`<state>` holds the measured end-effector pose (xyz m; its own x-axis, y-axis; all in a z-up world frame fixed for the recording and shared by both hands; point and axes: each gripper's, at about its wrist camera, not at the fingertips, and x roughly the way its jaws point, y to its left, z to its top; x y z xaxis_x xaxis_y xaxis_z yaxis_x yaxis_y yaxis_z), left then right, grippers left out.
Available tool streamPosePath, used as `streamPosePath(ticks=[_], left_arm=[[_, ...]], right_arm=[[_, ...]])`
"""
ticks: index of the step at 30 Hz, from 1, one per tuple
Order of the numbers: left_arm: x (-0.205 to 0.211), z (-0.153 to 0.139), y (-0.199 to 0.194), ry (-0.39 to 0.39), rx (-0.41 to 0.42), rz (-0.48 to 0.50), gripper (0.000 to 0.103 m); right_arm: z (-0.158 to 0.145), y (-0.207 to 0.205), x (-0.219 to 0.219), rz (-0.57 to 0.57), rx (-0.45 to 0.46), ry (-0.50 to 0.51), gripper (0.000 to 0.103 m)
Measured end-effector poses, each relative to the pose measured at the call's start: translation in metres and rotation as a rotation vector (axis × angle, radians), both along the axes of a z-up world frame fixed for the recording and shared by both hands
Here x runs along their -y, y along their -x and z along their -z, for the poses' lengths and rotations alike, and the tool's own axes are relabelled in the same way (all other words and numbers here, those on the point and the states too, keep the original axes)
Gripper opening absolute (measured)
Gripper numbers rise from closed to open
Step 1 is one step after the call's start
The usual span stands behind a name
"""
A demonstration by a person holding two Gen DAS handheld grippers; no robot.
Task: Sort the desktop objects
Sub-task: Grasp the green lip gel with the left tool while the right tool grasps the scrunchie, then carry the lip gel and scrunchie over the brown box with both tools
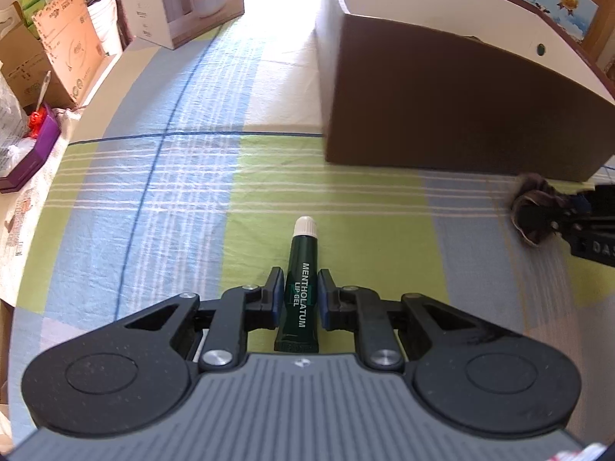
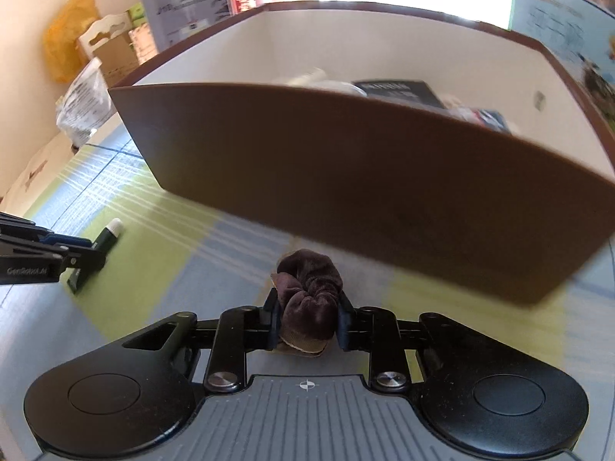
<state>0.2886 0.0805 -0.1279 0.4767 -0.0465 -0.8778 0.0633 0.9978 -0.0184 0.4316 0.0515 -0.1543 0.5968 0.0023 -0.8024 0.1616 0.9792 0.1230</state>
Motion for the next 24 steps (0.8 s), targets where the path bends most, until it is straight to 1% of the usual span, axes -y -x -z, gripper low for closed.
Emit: streamPosePath(ticks=[4,7,11,14,16,18,20,22,24], left_arm=[[0.017,0.000,0.007,0.022,-0.004,0.049,0.014],[0.036,-0.001,0.016,0.066,-0.015,0.111,0.014],[0.066,-0.001,0.031,0.098,-0.029,0.200,0.014],[0.084,-0.002,0.038,0.123,-0.045,0.238,0.014],[0.091,-0.002,0.040,0.121,-0.048,0.252,0.015],[0.095,-0.002,0.041,0.108,-0.045,0.258,0.017],[0.098,-0.002,0.041,0.098,-0.047,0.255,0.017],[0.100,-0.004,0.042,0.091,-0.050,0.253,0.018],[0.104,-0.003,0.042,0.076,-0.051,0.255,0.019]], right_arm=[[-0.006,0.035,0.012,0.063,-0.019,-0.034,0.024],[-0.014,0.063,0.020,0.092,-0.036,-0.046,0.024],[-0.018,0.094,0.023,0.131,-0.067,-0.056,0.025],[-0.021,0.111,0.022,0.151,-0.069,-0.061,0.025],[-0.024,0.114,0.019,0.162,-0.064,-0.058,0.025],[-0.024,0.115,0.015,0.157,-0.062,-0.058,0.032],[-0.023,0.113,0.013,0.164,-0.062,-0.055,0.049],[-0.021,0.115,0.011,0.159,-0.053,-0.051,0.053],[-0.018,0.115,0.012,0.154,-0.053,-0.046,0.053]])
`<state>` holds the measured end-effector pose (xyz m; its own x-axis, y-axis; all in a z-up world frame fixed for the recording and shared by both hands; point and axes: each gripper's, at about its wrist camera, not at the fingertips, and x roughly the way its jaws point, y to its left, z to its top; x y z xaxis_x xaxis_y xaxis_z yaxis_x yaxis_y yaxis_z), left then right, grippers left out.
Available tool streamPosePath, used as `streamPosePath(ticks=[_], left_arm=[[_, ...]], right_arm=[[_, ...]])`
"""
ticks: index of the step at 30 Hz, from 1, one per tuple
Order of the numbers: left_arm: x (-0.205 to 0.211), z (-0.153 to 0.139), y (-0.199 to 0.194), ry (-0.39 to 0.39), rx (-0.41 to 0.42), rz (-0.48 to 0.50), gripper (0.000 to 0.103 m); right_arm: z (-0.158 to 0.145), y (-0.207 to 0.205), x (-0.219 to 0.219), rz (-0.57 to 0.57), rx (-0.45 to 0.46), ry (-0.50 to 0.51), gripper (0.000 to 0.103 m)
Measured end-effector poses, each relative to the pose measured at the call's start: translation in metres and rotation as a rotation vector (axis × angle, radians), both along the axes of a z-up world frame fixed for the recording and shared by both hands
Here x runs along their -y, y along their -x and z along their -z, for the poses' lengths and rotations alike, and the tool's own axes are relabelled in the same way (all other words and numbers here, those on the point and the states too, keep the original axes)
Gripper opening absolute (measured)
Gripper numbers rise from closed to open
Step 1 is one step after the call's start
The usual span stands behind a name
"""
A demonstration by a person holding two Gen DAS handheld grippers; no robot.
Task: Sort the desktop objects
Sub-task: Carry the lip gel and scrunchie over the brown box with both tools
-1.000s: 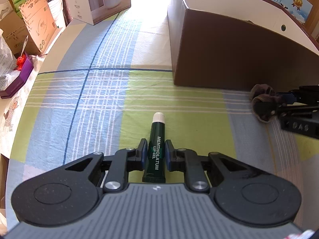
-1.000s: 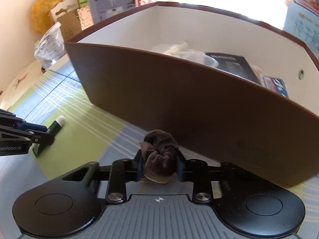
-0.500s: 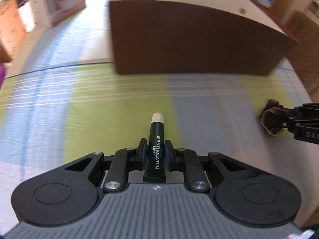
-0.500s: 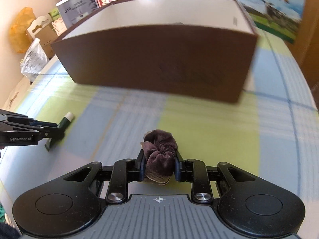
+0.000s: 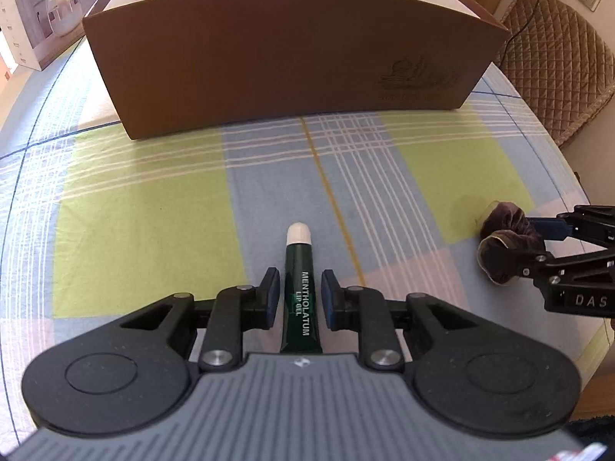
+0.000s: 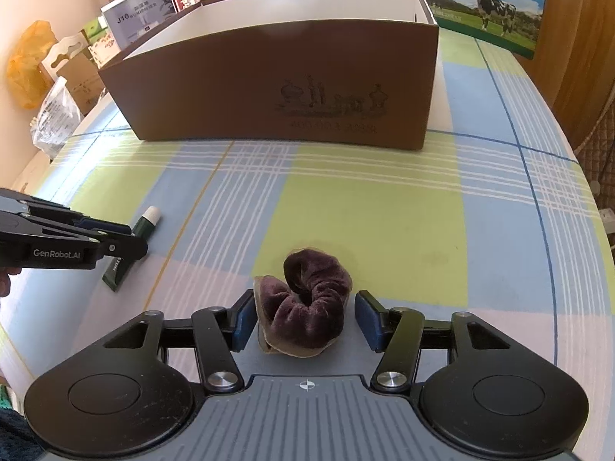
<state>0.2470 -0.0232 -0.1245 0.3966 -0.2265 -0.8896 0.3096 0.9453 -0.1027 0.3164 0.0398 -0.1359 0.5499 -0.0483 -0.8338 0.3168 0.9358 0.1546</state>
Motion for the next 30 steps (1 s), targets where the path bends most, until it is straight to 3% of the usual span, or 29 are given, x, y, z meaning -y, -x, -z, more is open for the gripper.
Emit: streamPosePath(ticks=[5,8,11,22,30], left_arm=[[0.014,-0.001,0.003,-0.069,0.019,0.028,0.015],[0.014,0.001,0.005,-0.058,0.018,0.025,0.014],[0.014,0.002,0.006,-0.053,0.017,0.027,0.014],[0.011,0.000,0.005,-0.020,0.003,0.013,0.013],[0.003,-0.022,0.005,0.015,0.056,-0.012,0.013]], right_arm=[[0.004,-0.003,-0.002,-0.013,-0.008,0.015,0.051],[0.003,-0.004,-0.004,-0.028,-0.009,0.030,0.036],[0.002,-0.005,-0.004,-0.031,-0.012,0.037,0.030],[-0.007,-0.007,-0.004,-0.044,0.010,0.028,0.027],[-0.021,-0.013,-0.003,-0.055,0.047,0.031,0.027]])
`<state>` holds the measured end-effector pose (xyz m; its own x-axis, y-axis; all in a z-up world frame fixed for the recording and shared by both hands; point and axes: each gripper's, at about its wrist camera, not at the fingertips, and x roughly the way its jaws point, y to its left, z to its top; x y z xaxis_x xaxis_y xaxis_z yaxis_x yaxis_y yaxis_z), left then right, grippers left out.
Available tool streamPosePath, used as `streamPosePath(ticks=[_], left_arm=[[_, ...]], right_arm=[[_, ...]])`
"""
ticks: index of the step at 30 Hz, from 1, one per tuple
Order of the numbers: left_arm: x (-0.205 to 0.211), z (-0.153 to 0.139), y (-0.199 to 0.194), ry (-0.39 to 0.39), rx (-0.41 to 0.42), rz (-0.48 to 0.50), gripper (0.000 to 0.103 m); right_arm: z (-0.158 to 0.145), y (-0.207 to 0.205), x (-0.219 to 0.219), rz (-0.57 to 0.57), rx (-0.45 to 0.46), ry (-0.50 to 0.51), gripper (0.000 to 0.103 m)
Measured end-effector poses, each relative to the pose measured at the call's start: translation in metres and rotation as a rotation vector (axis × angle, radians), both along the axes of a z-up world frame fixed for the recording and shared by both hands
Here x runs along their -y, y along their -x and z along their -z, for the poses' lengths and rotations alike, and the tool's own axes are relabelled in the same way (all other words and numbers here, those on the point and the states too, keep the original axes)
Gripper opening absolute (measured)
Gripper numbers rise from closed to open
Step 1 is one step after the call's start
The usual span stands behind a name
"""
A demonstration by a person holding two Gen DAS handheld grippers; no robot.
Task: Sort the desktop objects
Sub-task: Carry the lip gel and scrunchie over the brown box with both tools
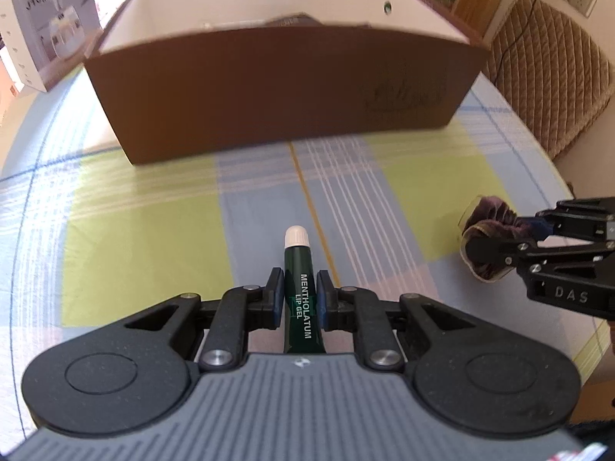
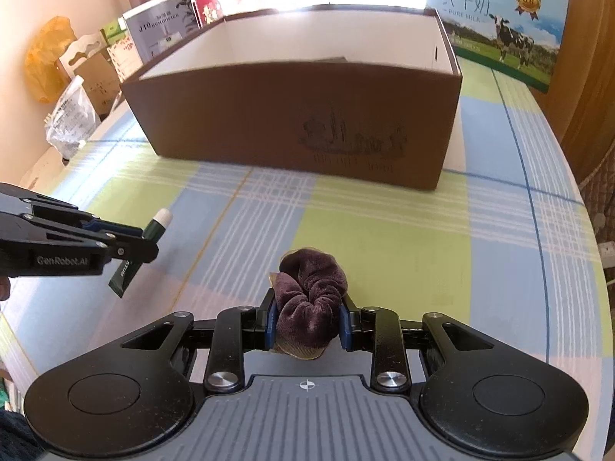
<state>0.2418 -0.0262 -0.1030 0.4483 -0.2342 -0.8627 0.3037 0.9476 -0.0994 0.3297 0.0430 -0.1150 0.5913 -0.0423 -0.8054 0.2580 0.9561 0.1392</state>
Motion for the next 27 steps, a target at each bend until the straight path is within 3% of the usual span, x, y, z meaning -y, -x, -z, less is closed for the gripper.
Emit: streamPosePath(ticks=[15,22,27], left_arm=[[-0.019,-0.076,-0.036,0.046,0.179,-0.036,0.013],[-0.023,-0.102,-0.076,0.059,0.240,-0.047,0.013],[-0.024,-0.109,-0.117,0.071,0.239,-0.056,0.013]], right_arm=[[-0.059,-0.040,0.027,-0.034,0.141,0.045,0.027],[-0.087,-0.075,0.048,-0.055,0.205,0.097,0.027],[-0.098,-0.109,0.070,-0.061,0.223,0.123,0.027]])
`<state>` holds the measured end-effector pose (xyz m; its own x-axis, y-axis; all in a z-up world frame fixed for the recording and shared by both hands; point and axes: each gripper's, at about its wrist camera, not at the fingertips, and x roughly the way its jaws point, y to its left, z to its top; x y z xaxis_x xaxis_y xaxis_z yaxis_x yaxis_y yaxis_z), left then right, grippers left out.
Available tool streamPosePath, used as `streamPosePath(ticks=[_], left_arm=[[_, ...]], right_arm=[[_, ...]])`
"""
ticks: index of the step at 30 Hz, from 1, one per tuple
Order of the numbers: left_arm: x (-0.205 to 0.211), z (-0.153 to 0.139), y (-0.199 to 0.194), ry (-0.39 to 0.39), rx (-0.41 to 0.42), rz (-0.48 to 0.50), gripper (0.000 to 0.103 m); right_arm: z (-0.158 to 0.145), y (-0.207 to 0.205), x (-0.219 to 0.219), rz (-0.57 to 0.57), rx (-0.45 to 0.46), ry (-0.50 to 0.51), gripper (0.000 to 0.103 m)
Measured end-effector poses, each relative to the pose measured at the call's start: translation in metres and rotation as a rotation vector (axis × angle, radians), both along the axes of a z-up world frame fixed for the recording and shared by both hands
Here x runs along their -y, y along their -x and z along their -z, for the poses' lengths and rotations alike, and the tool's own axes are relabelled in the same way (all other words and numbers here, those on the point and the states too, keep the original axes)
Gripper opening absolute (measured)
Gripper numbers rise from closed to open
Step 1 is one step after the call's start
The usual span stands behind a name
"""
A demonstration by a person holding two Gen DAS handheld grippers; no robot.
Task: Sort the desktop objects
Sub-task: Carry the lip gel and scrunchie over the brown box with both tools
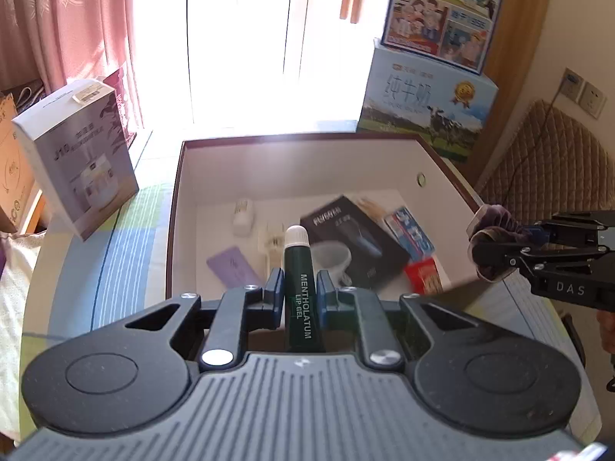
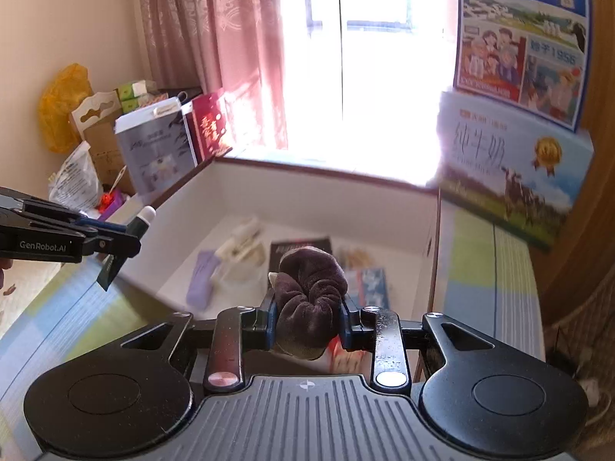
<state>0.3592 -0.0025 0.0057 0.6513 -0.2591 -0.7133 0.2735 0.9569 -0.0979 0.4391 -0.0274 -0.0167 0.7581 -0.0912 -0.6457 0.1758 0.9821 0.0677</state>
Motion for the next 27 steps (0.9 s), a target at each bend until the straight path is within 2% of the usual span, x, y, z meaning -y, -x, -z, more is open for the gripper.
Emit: streamPosePath(ticks=[8,15,22,27], left_arm=[[0.013,0.006,-0.070,0.007,-0.016,0.029,0.013],[0.033,0.028,-0.123,-0.028,-0.052,0.046,0.013],[0.041,0.050,-0.159,-0.071,-0.088,0.054,0.013],[0.041,0.065,-0.177,-0.071,-0.120,0.046,0.013]], right_arm=[[0.007,-0.062,0.034,-0.021,-0.007,-0.004,0.027],[0.030,-0.112,0.050,-0.040,-0.073,0.011,0.027],[0.047,-0.138,0.071,-0.022,-0.116,0.001,0.027],[0.056,-0.146,0.079,-0.007,-0.140,0.000,0.027]])
